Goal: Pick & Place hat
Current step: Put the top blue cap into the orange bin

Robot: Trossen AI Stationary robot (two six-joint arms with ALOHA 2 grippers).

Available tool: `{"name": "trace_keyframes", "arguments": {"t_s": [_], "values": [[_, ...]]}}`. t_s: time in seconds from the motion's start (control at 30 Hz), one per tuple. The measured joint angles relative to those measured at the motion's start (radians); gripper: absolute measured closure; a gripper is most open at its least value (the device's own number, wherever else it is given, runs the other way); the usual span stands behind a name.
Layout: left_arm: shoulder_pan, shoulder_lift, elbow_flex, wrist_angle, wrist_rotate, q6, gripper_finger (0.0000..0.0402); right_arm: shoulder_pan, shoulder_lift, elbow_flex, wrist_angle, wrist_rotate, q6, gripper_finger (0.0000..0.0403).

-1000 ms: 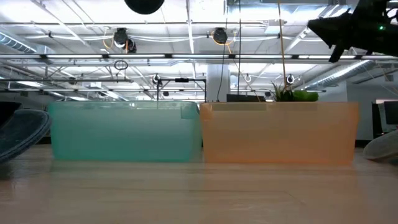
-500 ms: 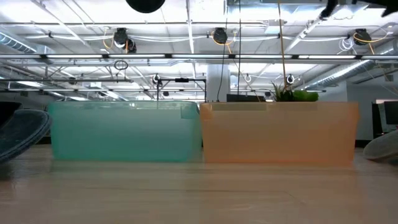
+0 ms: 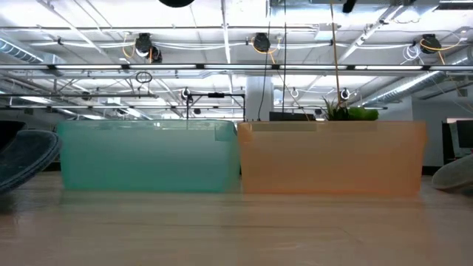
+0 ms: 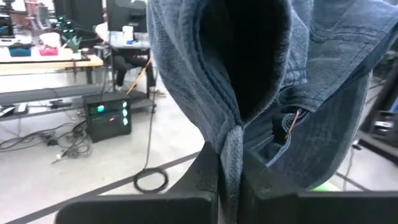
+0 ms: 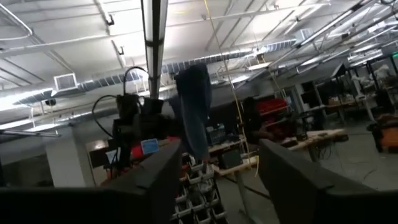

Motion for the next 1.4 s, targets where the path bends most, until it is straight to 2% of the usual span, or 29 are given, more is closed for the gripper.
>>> {"name": "trace_keyframes", "arguments": {"t_s": [0.23,0.5,0.67,0.83,1.17,1.4], "values": [[-0.063,0.000,0.000,0.109,0.071,0.052,0.0389,0.028,0.113,0.131,-0.027,-0.008,0.039,0.0135],[-0.109,0.036,-0.001,0.271,0.243,0.151,0.0389,0.035,0.246,0.236,-0.028,-0.183,0.287,0.0115],[-0.111,0.069,-0.001,0.352,0.346,0.180,0.0389,0.035,0.323,0.248,0.117,-0.264,0.474,0.0118],[-0.111,0.101,-0.001,0.432,0.465,0.222,0.0389,0.035,0.387,0.248,0.264,-0.286,0.659,0.0120],[-0.111,0.144,0.000,0.593,0.632,0.314,0.0389,0.042,0.462,0.248,0.320,-0.341,0.897,0.0100],[-0.118,0.162,0.000,0.637,0.680,0.370,0.0389,0.088,0.514,0.248,0.449,-0.342,1.040,0.0082]]}}
